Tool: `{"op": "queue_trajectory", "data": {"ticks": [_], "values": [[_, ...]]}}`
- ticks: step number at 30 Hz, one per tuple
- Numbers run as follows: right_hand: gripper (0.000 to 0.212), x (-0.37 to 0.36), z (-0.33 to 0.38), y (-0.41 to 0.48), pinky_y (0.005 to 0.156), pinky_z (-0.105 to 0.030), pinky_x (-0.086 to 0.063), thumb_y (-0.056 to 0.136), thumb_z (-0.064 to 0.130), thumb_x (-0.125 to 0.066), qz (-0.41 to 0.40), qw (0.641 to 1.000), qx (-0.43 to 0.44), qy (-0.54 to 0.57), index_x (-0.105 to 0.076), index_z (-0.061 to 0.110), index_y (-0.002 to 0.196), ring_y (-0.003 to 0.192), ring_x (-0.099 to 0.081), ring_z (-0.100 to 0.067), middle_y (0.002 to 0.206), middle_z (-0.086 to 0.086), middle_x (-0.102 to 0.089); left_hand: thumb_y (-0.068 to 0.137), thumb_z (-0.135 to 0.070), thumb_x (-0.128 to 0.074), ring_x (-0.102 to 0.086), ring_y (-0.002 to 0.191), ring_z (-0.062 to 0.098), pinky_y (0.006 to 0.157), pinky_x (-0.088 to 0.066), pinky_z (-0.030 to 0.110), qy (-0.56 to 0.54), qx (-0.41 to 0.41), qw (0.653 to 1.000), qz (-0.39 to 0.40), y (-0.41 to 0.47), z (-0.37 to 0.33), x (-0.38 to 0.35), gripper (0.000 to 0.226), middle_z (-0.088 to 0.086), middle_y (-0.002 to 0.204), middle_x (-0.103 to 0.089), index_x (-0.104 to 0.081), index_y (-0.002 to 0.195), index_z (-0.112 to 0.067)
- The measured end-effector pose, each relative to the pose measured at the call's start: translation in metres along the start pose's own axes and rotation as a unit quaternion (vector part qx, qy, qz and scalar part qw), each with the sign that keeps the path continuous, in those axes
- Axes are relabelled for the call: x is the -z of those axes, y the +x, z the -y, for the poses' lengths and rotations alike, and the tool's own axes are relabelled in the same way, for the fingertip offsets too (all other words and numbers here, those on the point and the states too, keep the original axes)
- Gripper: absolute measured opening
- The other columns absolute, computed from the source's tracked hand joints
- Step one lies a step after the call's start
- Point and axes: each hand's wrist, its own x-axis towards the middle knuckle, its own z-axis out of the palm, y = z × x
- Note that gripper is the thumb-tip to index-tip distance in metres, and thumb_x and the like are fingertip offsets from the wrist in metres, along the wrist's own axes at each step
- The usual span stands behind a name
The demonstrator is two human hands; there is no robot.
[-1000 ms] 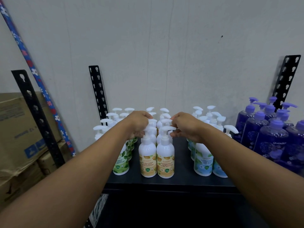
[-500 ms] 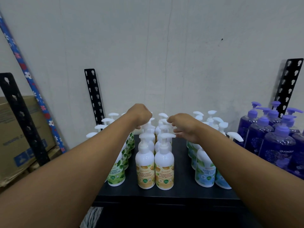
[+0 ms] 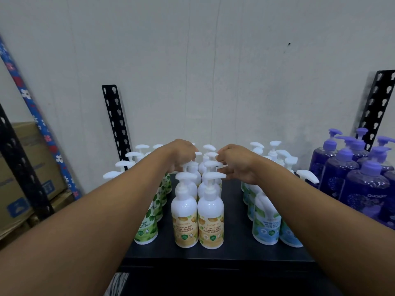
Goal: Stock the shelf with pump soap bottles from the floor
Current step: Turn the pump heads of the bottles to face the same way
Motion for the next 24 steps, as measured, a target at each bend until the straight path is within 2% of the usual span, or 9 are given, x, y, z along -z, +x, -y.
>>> {"op": "queue_trajectory", "data": {"ticks": [3,5,12,16,21,24], "values": [[0.015,0.0007,0.0019,-0.0027,0.074,-0.04,-0.047,0.099,0.001,-0.04,-0.003,1.0,-0.002,0.004,-0.051,0.011,0.096,0.086,-0.044,-0.028,0.097,-0.014,-0.047,0.098,0.002,-0.041,-0.054,0.076,0.025,0.066,-0.048,0.032,-0.012,-0.001,1.0,0.011,-0.0015,0.0001,0.0019,0.029,0.009,0.1,-0.061,-0.066,0.1,-0.012],[0.018,0.0004,0.0026,-0.0031,0.074,-0.04,-0.045,0.1,0.001,-0.038,-0.002,1.0,-0.002,0.004,-0.051,0.011,0.093,0.086,-0.043,-0.028,0.096,-0.014,-0.047,0.099,0.003,-0.04,-0.056,0.076,0.024,0.067,-0.049,0.032,-0.011,-0.002,1.0,0.019,-0.0019,0.0005,0.0035,0.032,0.011,0.101,-0.062,-0.065,0.095,-0.017],[0.021,-0.0006,0.0035,-0.0016,0.076,-0.041,-0.044,0.101,0.0,-0.036,-0.004,1.0,-0.004,0.003,-0.051,0.012,0.093,0.087,-0.042,-0.028,0.097,-0.014,-0.046,0.1,0.004,-0.041,-0.06,0.069,0.018,0.051,-0.05,0.023,0.013,-0.003,0.999,0.029,-0.0041,-0.0018,0.0072,0.035,0.009,0.101,-0.064,-0.064,0.116,-0.016],[0.023,0.0009,0.0026,0.0004,0.076,-0.042,-0.044,0.1,-0.001,-0.034,-0.005,1.0,-0.005,0.004,-0.052,0.012,0.091,0.087,-0.044,-0.029,0.095,-0.014,-0.047,0.101,0.003,-0.041,-0.062,0.072,0.017,0.053,-0.052,0.023,0.02,-0.003,0.999,0.033,-0.0067,-0.0026,0.0084,0.033,0.008,0.103,-0.064,-0.062,0.117,-0.018],[0.026,0.003,0.001,0.0055,0.077,-0.042,-0.052,0.1,0.001,-0.035,-0.01,1.0,-0.014,0.007,-0.056,0.017,0.103,0.084,-0.055,-0.03,0.099,-0.014,-0.057,0.1,0.003,-0.042,-0.063,0.074,0.017,0.053,-0.052,0.023,0.012,-0.001,0.999,0.037,-0.0088,-0.0013,0.0094,0.039,0.008,0.107,-0.063,-0.063,0.125,-0.018],[0.027,0.0032,0.0007,0.0059,0.073,-0.039,-0.053,0.101,0.002,-0.035,-0.011,1.0,-0.014,0.002,-0.056,0.017,0.105,0.084,-0.058,-0.029,0.1,-0.014,-0.058,0.1,0.003,-0.043,-0.063,0.073,0.016,0.053,-0.052,0.022,0.003,-0.001,0.999,0.037,-0.0101,0.0001,0.0094,0.04,0.007,0.104,-0.063,-0.064,0.127,-0.018]]}}
